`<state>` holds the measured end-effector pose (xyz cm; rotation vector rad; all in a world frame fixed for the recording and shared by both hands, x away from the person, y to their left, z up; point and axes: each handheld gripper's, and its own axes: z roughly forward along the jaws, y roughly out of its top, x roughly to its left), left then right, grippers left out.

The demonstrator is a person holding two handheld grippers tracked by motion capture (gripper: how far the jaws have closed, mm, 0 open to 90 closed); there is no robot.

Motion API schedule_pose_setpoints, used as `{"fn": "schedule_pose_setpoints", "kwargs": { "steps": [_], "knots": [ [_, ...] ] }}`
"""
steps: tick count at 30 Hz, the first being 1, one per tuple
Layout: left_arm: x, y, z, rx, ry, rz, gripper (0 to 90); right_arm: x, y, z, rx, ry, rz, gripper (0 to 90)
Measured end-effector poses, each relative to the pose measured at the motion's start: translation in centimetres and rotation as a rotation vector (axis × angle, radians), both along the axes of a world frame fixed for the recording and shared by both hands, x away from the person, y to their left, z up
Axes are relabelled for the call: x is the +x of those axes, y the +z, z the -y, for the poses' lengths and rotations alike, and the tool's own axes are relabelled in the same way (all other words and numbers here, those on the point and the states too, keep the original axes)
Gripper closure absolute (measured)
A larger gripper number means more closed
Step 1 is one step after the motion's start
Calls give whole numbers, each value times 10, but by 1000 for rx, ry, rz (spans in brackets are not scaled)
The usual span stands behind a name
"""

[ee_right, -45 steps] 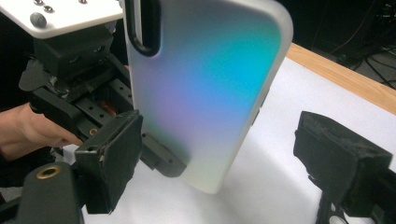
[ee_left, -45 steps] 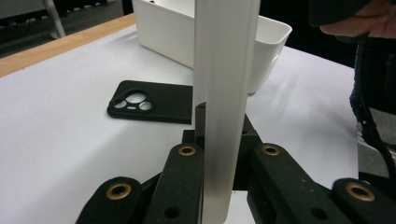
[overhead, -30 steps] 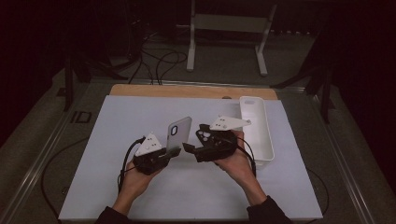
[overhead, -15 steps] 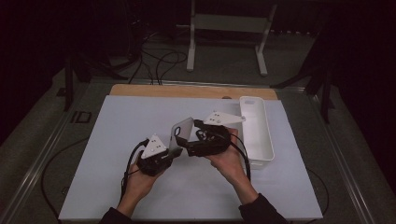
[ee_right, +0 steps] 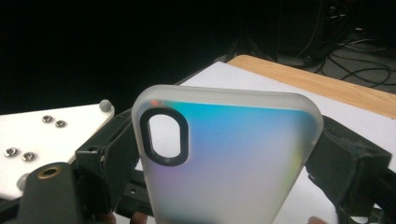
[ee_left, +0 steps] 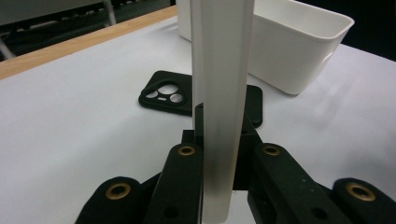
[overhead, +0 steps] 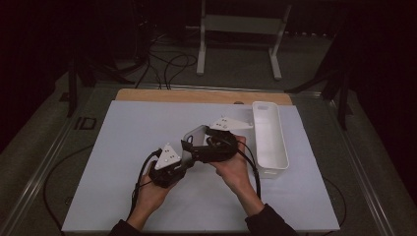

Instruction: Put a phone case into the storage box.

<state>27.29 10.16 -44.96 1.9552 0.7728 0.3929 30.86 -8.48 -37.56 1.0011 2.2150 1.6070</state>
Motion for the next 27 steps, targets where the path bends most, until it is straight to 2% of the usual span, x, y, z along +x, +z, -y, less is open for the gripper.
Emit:
{"fn": "schedule_pose_setpoints", "kwargs": {
  "steps": [11, 17, 21, 24, 27],
  "knots": [
    [0, -1, 2, 1, -9, -9, 853, -3, 0, -4, -20, -22, 14, 168],
    [0, 0, 1, 4, -18, 0, 829, -2, 0, -2, -9, -17, 10, 169],
    [1, 1, -1, 0, -14, -2, 705, -2, 1, -1, -12, -20, 18, 169],
    [1, 3, -4, -12, -32, -7, 598, -2, 1, 1, -17, -25, 23, 169],
    [0, 6, -7, -20, -15, 0, 495, -1, 2, 5, -19, -33, 25, 169]
  ]
}}
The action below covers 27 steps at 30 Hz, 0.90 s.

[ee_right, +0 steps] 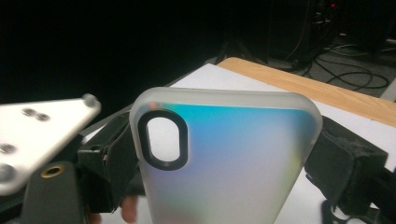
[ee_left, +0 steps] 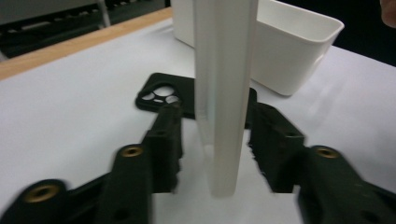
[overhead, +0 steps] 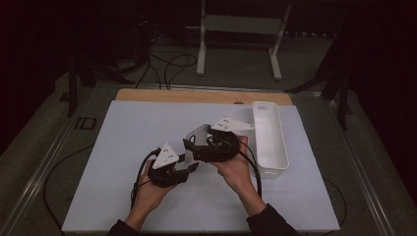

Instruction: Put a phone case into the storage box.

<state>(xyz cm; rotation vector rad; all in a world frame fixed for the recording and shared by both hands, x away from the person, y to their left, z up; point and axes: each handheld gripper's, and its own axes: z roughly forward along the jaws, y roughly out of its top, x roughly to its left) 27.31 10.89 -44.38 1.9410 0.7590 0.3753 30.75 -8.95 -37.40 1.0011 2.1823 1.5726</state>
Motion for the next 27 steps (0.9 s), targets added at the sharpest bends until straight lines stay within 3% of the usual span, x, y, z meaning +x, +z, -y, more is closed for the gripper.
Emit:
{"fn": "schedule_pose_setpoints", "kwargs": {
  "steps": [4, 5, 6, 13, 24, 27],
  "knots": [
    [-1, 4, -7, 3, 40, 22, 284, 2, 0, 5, 1, -12, -3, 169],
    [-2, 7, -14, -6, 77, 45, 284, 2, 1, 6, 0, -16, -3, 169],
    [-2, 8, -18, -13, 87, 49, 172, 3, 1, 9, -2, -24, 1, 169],
    [-5, 8, -47, -35, 141, 67, 6, 6, 3, 16, -12, -39, 6, 169],
    [-21, -2, -86, -65, 207, 168, 2, 8, 5, 22, -20, -50, 20, 169],
    [-26, -8, -97, -63, 232, 171, 2, 8, 5, 23, -21, -56, 20, 169]
  ]
}}
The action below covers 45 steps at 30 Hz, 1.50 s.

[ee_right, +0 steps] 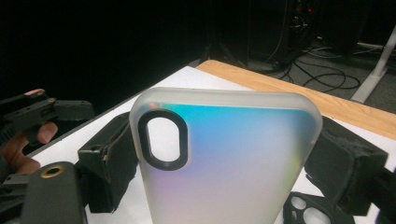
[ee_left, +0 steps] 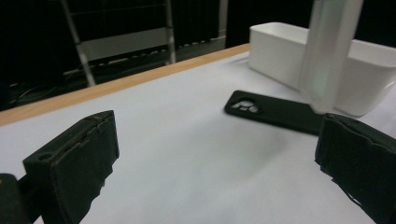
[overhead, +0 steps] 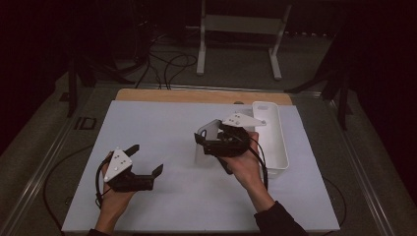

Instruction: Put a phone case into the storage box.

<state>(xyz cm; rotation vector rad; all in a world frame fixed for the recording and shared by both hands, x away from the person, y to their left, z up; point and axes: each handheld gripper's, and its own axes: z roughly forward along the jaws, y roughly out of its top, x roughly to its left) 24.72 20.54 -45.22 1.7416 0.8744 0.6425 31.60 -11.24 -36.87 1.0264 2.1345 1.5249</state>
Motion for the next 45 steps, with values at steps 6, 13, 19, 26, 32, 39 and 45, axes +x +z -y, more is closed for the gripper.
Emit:
{"fn": "schedule_pose_setpoints", "kwargs": {
  "steps": [6, 13, 19, 26, 32, 39, 45],
  "knots": [
    [-9, -14, -17, 8, 35, -18, 2, 1, 2, 1, -1, -4, 3, 169],
    [-16, -27, -28, 15, 60, -26, 2, 2, 5, 2, -6, -14, 5, 169],
    [-20, -31, -35, -5, 79, -21, 2, 4, 9, 5, -15, -22, 15, 169],
    [-20, -35, -33, 12, 72, -27, 1, 9, 14, 10, -18, -43, 23, 169],
    [-20, -36, -33, 16, 71, -28, 2, 16, 18, 14, -14, -67, 21, 169],
    [-20, -36, -34, 12, 72, -32, 2, 25, 22, 20, -14, -91, 18, 169],
    [-19, -37, -34, 14, 75, -37, 2, 34, 24, 27, -22, -121, 16, 169]
  ]
}}
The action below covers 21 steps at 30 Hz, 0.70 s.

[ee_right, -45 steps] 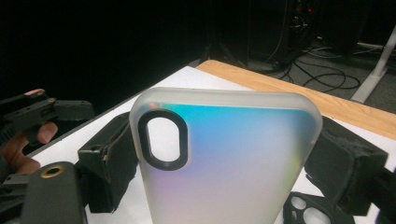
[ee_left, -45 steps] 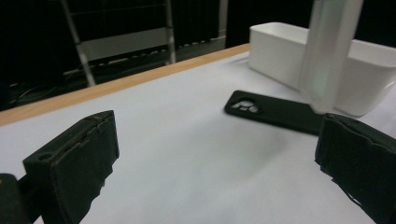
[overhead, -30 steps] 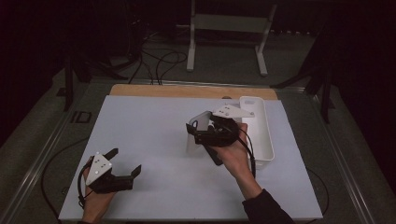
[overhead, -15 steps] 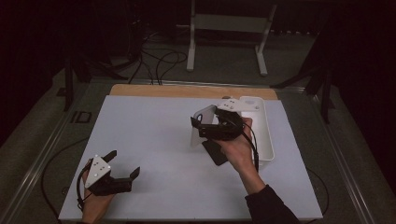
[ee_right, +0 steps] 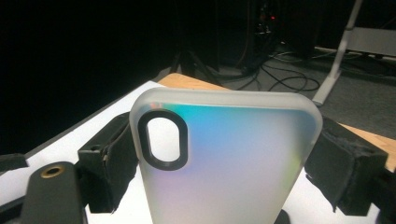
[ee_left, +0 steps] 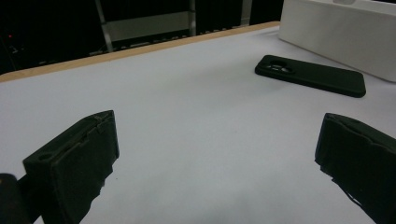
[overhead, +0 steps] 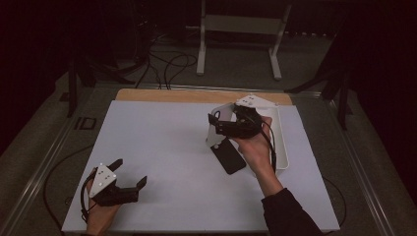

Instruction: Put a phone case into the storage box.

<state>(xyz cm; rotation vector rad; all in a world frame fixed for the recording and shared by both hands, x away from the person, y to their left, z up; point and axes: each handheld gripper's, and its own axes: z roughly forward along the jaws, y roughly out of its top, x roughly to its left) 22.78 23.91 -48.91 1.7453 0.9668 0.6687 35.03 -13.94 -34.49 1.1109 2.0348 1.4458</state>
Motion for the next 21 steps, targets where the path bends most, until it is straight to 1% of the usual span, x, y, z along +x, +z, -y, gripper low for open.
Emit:
{"fn": "schedule_pose_setpoints", "kwargs": {
  "steps": [3, 9, 13, 18, 21],
  "knots": [
    [0, 0, 0, -2, -1, -2, 2, 4, 1, 3, 0, -13, -1, 169],
    [0, -1, 2, 1, -4, -5, 2, 11, 2, 8, -25, -36, 1, 169],
    [0, -1, 3, 7, -4, -6, 2, 17, 2, 13, -35, -55, -9, 169],
    [0, 0, 3, -8, -4, -6, 2, 24, 4, 19, -40, -85, -9, 169],
    [0, 0, 2, -9, -2, -6, 2, 28, 4, 22, -47, -98, -8, 169]
  ]
}}
